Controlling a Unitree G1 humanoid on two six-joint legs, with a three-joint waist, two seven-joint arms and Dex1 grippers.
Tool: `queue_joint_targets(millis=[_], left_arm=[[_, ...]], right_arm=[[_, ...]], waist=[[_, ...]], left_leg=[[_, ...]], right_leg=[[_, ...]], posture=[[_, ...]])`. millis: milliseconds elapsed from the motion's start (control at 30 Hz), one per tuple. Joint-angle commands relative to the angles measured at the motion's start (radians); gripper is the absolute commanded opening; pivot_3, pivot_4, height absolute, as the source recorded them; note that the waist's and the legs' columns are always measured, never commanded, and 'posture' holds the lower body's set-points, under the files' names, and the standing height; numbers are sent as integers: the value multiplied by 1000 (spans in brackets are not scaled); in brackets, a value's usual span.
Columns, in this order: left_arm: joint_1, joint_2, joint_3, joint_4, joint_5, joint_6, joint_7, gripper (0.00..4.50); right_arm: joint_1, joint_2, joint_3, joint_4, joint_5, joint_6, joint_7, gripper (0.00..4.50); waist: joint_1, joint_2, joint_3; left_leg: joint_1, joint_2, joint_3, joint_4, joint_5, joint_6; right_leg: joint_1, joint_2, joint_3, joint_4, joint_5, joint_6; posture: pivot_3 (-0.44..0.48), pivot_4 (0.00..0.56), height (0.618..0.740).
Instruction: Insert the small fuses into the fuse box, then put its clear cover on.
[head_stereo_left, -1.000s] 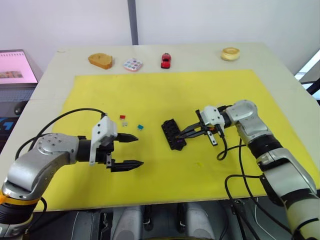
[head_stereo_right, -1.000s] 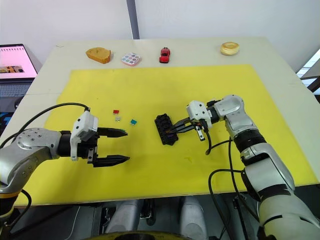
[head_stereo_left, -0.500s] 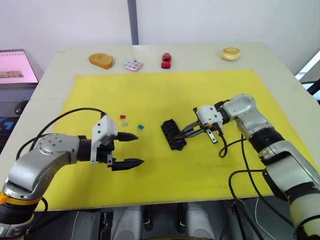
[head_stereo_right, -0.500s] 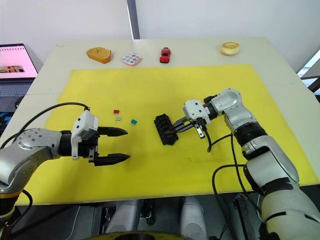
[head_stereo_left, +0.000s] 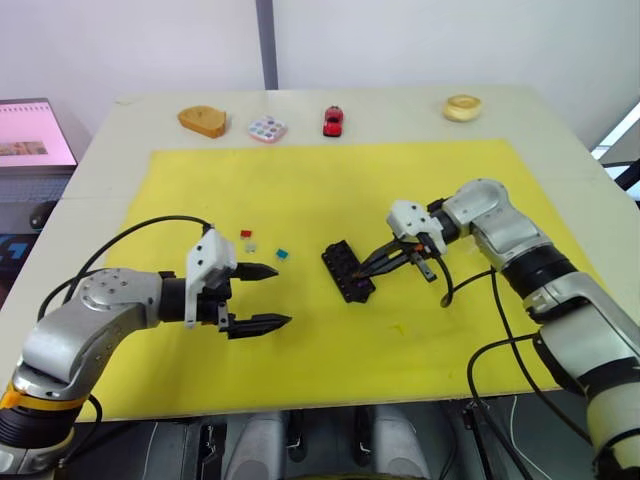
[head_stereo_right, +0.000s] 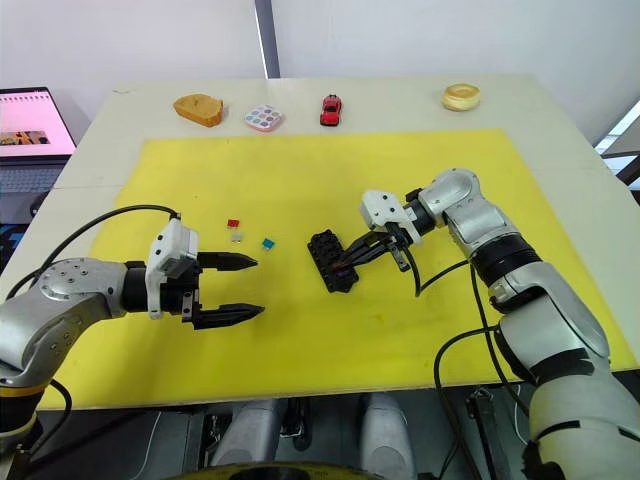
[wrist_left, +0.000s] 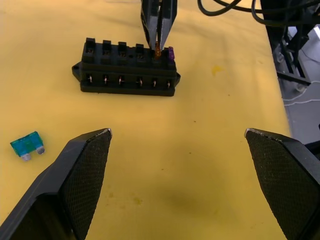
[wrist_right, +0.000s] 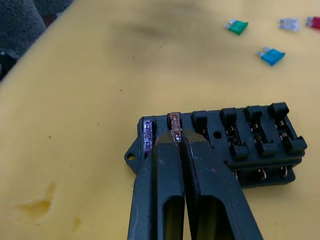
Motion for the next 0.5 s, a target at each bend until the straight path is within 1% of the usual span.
queue_joint_targets(millis=[33,200,333,500], left_arm=[[-8,-6,14,-10,-8,-5,11,4476],[-9,0,14,-10,-7,-5,8,4476],[-16,0,21,-10,-9,-3,13,4476],[-13,-8,21,-3,-4,-12,20,4476]], right_arm=[[-12,0,-19,-16,3,-9,4,0],[-4,19,-36,12,-9,-81,4,0],[4,13,-31,24,-12,-130,4,0],[21,39,-65,44,-3,-178,4,0]], waist=[[0,0,0],[-1,0,0],[-1,0,0],[-1,0,0]], left_leg=[[0,0,0,0,0,0],[0,0,0,0,0,0],[0,0,0,0,0,0],[0,0,0,0,0,0]], right_leg=[[0,0,0,0,0,0],[0,0,0,0,0,0],[0,0,0,0,0,0],[0,1,0,0,0,0]], posture=[[0,150,740],[0,150,740],[0,150,740],[0,150,740]])
